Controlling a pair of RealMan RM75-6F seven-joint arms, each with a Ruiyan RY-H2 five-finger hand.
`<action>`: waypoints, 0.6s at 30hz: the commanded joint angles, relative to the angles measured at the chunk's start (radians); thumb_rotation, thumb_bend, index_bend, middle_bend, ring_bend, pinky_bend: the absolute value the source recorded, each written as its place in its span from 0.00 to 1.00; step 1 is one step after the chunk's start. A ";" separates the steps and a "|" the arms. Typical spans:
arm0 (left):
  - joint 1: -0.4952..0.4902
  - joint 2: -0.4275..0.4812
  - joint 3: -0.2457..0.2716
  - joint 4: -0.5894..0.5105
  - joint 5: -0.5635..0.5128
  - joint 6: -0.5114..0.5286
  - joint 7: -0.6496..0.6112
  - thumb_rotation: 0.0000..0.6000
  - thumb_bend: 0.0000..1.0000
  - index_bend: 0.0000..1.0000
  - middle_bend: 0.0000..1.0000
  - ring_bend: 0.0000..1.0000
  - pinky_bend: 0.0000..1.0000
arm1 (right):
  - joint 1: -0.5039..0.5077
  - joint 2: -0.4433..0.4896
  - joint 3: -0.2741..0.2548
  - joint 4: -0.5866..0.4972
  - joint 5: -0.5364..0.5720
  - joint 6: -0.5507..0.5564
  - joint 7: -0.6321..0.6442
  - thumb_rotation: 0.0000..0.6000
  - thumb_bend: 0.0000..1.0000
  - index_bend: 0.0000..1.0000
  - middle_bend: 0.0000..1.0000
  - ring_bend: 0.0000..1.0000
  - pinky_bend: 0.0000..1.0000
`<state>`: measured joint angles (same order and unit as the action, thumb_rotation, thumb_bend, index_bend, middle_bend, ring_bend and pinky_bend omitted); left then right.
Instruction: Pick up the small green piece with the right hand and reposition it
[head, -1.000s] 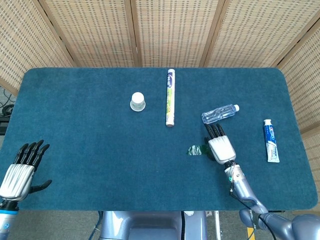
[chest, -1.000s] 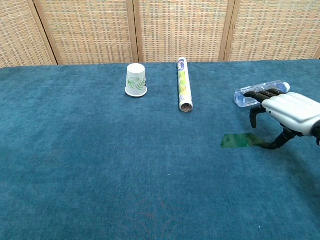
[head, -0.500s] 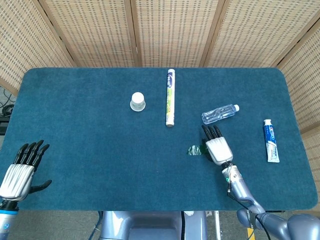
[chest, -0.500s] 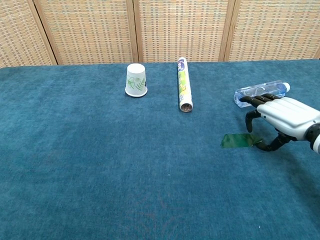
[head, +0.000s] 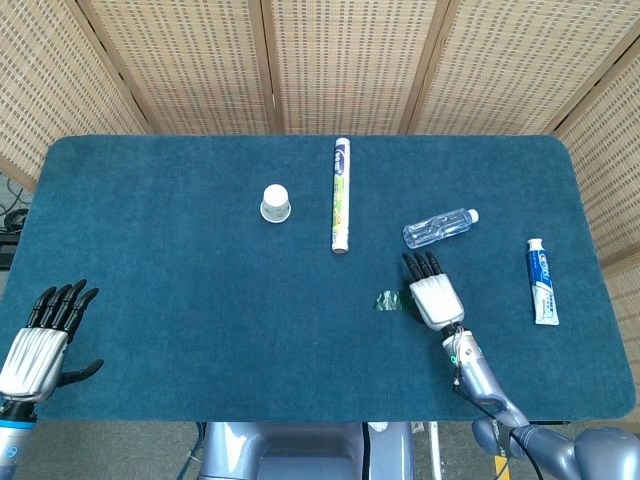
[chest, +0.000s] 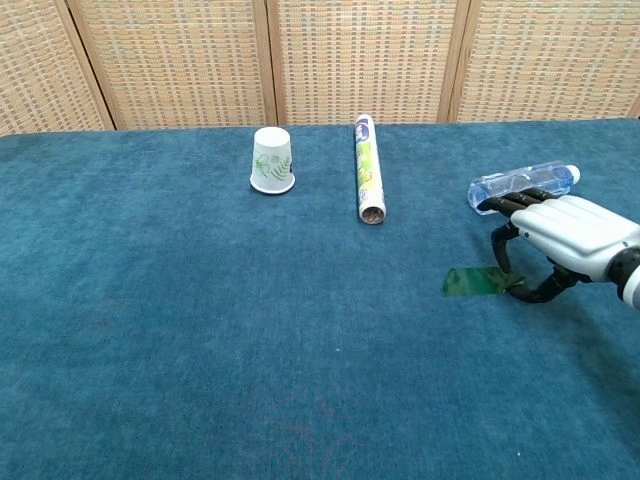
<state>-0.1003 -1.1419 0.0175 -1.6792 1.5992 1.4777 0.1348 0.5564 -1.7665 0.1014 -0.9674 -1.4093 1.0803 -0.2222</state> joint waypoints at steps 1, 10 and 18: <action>0.000 0.000 0.000 0.000 0.001 0.001 -0.001 1.00 0.09 0.00 0.00 0.00 0.00 | 0.001 0.000 0.001 -0.002 0.001 -0.001 -0.002 1.00 0.25 0.54 0.09 0.00 0.00; -0.001 -0.001 0.000 -0.001 0.001 -0.001 0.000 1.00 0.09 0.00 0.00 0.00 0.00 | 0.005 0.002 0.006 -0.011 0.002 -0.001 -0.008 1.00 0.25 0.54 0.09 0.00 0.00; -0.001 -0.001 0.001 -0.002 0.003 0.000 -0.001 1.00 0.09 0.00 0.00 0.00 0.00 | 0.011 -0.005 0.008 -0.007 0.007 -0.011 -0.015 1.00 0.26 0.55 0.09 0.00 0.00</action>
<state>-0.1016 -1.1425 0.0182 -1.6812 1.6021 1.4775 0.1336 0.5672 -1.7712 0.1094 -0.9742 -1.4028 1.0698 -0.2368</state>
